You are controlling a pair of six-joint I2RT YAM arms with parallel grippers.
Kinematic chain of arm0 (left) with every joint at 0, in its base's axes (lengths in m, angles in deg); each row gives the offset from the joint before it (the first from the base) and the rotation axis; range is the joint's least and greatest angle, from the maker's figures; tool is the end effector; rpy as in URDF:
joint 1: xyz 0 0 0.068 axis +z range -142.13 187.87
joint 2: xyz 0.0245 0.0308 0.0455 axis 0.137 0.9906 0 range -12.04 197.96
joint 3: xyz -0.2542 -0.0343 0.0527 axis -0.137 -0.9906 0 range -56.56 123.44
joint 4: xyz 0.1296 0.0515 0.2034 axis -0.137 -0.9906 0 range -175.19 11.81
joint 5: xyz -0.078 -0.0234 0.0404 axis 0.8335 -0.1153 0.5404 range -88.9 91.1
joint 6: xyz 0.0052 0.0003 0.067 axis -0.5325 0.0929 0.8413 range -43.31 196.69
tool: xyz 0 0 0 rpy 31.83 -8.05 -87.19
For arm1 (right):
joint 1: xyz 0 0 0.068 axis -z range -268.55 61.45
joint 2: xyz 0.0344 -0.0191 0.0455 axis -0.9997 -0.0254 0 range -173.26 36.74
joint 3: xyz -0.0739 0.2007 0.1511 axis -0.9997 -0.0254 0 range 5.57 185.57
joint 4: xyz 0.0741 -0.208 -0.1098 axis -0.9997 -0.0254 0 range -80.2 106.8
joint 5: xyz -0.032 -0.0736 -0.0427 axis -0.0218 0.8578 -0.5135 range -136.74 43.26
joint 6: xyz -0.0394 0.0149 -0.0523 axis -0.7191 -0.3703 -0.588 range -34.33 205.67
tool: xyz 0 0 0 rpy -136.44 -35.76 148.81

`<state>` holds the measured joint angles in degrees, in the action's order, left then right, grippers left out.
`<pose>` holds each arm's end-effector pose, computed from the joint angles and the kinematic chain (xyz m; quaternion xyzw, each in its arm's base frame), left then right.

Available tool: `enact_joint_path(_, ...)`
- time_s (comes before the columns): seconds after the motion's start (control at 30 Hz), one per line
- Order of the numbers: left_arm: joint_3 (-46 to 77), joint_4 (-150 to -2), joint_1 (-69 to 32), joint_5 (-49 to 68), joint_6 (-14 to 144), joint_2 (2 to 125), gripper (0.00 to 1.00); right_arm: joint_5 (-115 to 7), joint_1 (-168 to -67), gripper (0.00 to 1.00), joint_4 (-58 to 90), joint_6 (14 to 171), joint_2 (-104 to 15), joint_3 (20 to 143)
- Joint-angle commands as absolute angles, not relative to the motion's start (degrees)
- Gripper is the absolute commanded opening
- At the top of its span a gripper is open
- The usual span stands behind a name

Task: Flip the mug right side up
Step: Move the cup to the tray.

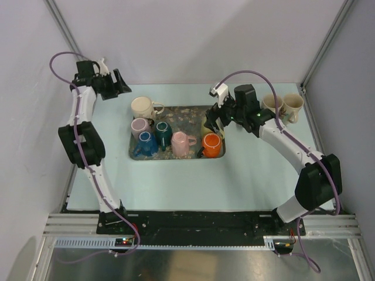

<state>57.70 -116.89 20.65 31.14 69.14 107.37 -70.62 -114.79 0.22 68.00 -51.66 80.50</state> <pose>0.4590 0.0765 0.2893 -0.0568 0.8925 -0.2210 0.3890 0.3098 0.1770 0.3095 -0.4128 0.7473 0.2153 0.4741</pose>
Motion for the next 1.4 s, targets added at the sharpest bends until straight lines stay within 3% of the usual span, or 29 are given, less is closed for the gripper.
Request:
enact_joint_path(0.0, 60.4, -117.3, 18.6, 33.6, 69.7, 110.1, 0.84, -69.7, -114.4, 0.99, 2.2, 66.5, -53.2, 84.2)
enact_joint_path(0.17, 60.0, -117.3, 15.9, 34.9, 70.7, 111.0, 0.74, -69.8, -114.3, 0.99, 3.4, 66.4, -55.0, 84.2)
enact_joint_path(0.53, 53.1, -117.2, 8.9, 35.6, 72.3, 108.3, 0.69, -72.3, -114.5, 0.98, 5.9, 65.6, -60.9, 87.1)
enact_joint_path(0.77, 56.3, -117.2, 5.6, 33.3, 73.8, 104.3, 0.79, -73.2, -116.3, 0.97, 5.9, 66.6, -66.8, 92.9)
enact_joint_path(1.13, 56.0, -117.2, 16.9, 20.3, 72.5, 102.1, 0.91, -73.7, -117.0, 0.97, 5.0, 65.6, -67.1, 91.8)
enact_joint_path(1.37, 56.6, -117.3, 18.5, 30.8, 73.2, 107.7, 0.89, -73.6, -117.0, 0.96, 4.3, 63.8, -68.6, 93.3)
